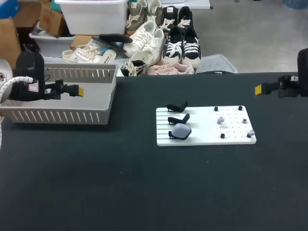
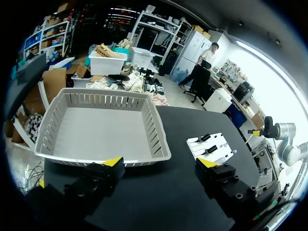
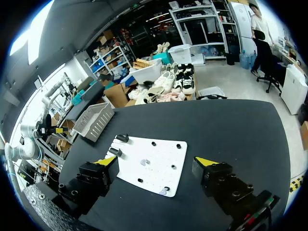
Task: Pick up each earbud case from the left stands, insert the matching earbuds, close the lid, and place the case in the box.
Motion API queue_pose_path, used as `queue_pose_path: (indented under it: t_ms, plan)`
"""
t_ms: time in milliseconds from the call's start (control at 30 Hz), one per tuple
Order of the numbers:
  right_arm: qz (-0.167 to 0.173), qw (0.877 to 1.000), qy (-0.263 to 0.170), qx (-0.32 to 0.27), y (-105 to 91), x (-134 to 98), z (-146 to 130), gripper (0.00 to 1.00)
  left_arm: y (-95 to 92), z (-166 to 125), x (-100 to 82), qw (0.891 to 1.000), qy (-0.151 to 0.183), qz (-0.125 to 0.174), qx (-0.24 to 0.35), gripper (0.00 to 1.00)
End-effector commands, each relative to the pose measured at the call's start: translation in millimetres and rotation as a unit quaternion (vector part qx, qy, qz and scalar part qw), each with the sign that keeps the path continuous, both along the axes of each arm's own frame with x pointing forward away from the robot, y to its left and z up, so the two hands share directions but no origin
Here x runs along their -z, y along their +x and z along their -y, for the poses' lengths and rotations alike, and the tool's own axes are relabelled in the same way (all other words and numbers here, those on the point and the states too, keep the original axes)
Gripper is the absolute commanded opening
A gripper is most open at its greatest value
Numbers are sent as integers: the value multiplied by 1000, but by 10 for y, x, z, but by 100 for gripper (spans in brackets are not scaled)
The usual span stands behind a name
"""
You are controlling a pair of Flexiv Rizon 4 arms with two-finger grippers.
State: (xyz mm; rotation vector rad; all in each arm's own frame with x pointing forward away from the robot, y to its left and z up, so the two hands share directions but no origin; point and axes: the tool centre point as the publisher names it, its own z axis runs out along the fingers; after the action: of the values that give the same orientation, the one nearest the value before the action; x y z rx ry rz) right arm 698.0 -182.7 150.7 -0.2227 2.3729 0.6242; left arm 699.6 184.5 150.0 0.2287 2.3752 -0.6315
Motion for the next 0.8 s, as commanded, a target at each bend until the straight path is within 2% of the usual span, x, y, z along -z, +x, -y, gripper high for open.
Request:
queue_pose_path:
  t_ms: [33, 800]
  plan:
    - [0, 1000, 2, -3, 11, 9, 15, 100, 9, 2, -7, 1000, 1, -2, 0, 100]
    - [0, 1000, 2, -3, 11, 9, 15, 100, 28, 17, -11, 1000, 3, -1, -4, 100]
